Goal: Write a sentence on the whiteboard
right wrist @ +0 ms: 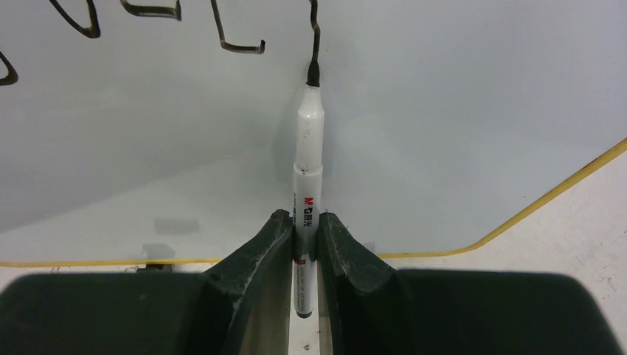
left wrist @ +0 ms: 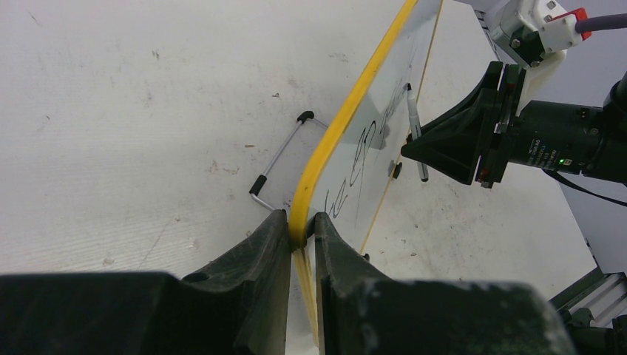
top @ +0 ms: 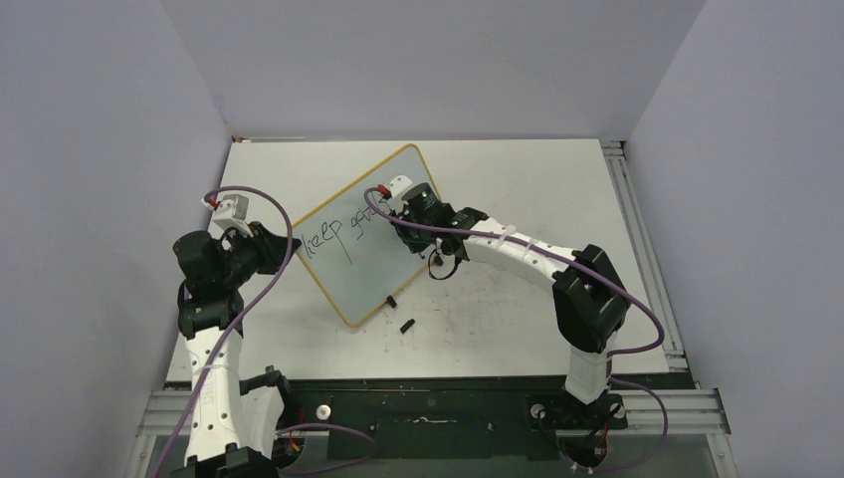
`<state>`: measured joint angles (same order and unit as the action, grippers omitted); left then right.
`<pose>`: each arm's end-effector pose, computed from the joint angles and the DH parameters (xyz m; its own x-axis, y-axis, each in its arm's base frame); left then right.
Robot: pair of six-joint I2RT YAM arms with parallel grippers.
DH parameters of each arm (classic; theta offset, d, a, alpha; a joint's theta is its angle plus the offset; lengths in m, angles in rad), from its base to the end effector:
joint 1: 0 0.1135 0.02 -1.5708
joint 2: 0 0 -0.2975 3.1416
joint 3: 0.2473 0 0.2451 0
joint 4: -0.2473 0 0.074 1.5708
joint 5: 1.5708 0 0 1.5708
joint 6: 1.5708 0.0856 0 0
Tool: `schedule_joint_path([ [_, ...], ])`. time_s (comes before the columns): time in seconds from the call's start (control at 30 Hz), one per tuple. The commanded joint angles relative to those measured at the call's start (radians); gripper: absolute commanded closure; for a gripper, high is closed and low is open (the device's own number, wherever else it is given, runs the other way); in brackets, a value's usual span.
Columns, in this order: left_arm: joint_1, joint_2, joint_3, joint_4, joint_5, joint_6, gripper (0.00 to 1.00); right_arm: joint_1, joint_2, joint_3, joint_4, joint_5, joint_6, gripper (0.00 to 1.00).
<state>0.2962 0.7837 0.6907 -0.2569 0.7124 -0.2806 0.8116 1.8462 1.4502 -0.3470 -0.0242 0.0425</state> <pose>0.1903 -0.0004 0.3136 -0.4165 -0.3462 -0.8406 0.2613 0.8400 -0.4755 0.3157 0.3357 0.2555 -0.4966 -0.4616 -0.7351 -0.7170 0.6955 0.0476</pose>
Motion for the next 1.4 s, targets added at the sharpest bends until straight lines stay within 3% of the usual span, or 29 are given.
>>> schedule_joint_path([
  [0.0,0.008,-0.004,0.03,0.01,-0.028,0.018,1.0,0.013,-0.02,-0.007,0.013,-0.002,0.007,0.95],
  [0.77,0.008,-0.003,0.03,0.013,-0.027,0.018,1.0,0.008,-0.142,-0.063,0.084,-0.005,-0.012,0.95],
  [1.37,0.008,-0.002,0.029,0.013,-0.028,0.017,1.0,-0.068,-0.027,0.072,0.025,-0.003,-0.024,0.95],
])
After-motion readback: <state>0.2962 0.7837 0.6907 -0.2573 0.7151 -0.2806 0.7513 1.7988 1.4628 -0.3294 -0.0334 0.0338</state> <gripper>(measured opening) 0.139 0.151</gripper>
